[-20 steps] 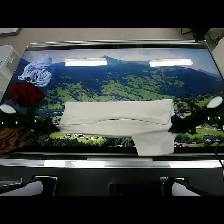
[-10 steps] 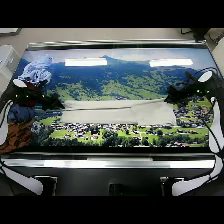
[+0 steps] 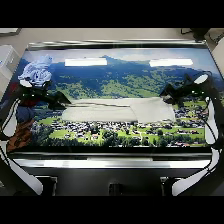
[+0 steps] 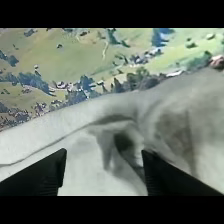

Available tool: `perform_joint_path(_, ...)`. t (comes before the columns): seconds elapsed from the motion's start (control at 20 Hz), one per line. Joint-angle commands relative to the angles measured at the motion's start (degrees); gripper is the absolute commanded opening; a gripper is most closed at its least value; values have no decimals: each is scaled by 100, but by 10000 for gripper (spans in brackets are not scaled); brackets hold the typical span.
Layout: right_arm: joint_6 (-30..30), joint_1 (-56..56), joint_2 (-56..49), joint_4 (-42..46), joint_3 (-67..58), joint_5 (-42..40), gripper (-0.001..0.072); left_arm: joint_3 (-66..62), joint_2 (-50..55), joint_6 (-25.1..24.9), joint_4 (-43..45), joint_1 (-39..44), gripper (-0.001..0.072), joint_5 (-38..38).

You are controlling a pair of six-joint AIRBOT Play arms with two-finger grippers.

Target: Fold the clothes and pants, and hang the long-sleeved shirts on hangers.

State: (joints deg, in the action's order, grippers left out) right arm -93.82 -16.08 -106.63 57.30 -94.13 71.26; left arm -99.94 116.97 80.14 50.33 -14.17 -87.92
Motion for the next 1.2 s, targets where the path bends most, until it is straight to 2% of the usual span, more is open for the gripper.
perform_joint_path(0.0,177,-664,129,-90,-197,946,701,-358,-214,109,-127,-435,625,-697)
perform_joint_path(0.05,240,-916,114,11,-175,1357,710,-389,-361,188,-125,-601,711,-813)
perform_joint_path(0.2,426,-1318,39,343,131,1836,715,-389,-739,396,-127,-929,710,-896)
perform_joint_path(0.4,933,-1228,-184,-37,638,1143,716,-389,-1226,603,-129,-870,709,-1014)
perform_joint_path(0.7,1676,-1217,-745,-1788,664,1172,716,-389,-1858,599,-131,-111,709,-1003)
perform_joint_path(0.85,1762,-1200,-745,-1851,664,1340,707,-389,-1919,584,-129,348,709,-999)
perform_joint_path(1.0,1779,-870,-743,-1495,664,1366,654,-387,-1915,581,-131,822,709,-811)
perform_joint_path(1.05,1770,-702,-741,-1346,664,1368,506,-385,-1912,581,-129,994,709,-695)
perform_joint_path(1.15,1641,-479,-645,-1285,651,1368,68,-374,-1899,577,-125,1335,707,-337)
